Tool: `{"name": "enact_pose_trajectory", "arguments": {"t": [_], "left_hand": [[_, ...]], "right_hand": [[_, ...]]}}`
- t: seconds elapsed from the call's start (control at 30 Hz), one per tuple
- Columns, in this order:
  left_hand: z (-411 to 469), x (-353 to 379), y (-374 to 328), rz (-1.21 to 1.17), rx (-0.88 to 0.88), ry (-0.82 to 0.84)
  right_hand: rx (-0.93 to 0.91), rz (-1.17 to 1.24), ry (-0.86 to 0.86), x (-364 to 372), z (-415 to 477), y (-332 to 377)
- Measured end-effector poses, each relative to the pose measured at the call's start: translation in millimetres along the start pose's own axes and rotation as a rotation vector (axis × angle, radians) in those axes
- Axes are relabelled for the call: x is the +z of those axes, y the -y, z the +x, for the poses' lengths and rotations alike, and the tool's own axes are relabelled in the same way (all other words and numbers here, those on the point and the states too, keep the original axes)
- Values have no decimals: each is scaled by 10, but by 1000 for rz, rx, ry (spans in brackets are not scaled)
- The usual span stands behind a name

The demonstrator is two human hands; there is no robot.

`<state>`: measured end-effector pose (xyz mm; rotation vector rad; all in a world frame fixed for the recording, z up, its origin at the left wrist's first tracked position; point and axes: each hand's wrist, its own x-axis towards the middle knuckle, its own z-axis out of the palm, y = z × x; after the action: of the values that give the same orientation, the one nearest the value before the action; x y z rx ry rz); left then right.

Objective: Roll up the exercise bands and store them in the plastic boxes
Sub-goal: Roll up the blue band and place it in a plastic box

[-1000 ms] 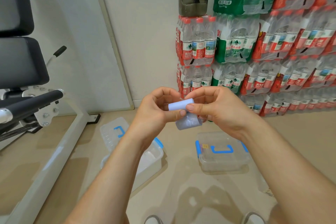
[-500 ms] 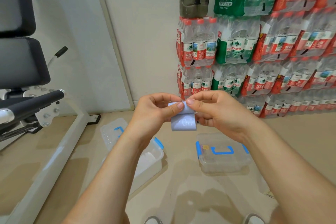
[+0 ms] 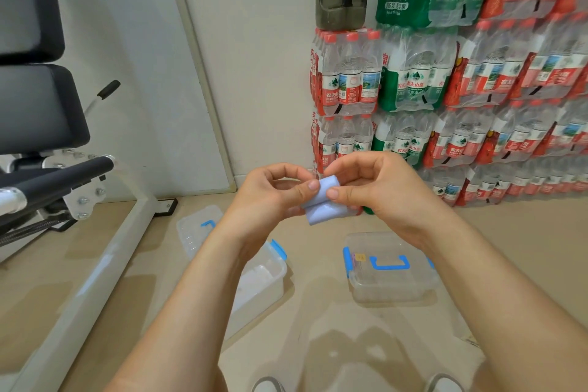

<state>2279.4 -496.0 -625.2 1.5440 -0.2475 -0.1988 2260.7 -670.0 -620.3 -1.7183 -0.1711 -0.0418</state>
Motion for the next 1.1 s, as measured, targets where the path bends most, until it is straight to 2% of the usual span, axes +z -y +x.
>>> {"name": "enact_pose_trajectory", "arguments": {"t": [0.17,0.47,0.57,0.77,1.1], "left_hand": [[-13,30,-23,-127,30,-69],[22,177,15,-359,-16,-191],[32,230,40,-385,-8,-246],[38,288,68,-279,108,-252],[-25,312,29,-27,218,-193]], "right_hand": [[36,12,36,24,-11,16],[8,33,-215,172,14,-36],[8,17,-247,213,31,-56],[39,78,-185,126,14,6],[48,32,-58,47,-41,52]]}}
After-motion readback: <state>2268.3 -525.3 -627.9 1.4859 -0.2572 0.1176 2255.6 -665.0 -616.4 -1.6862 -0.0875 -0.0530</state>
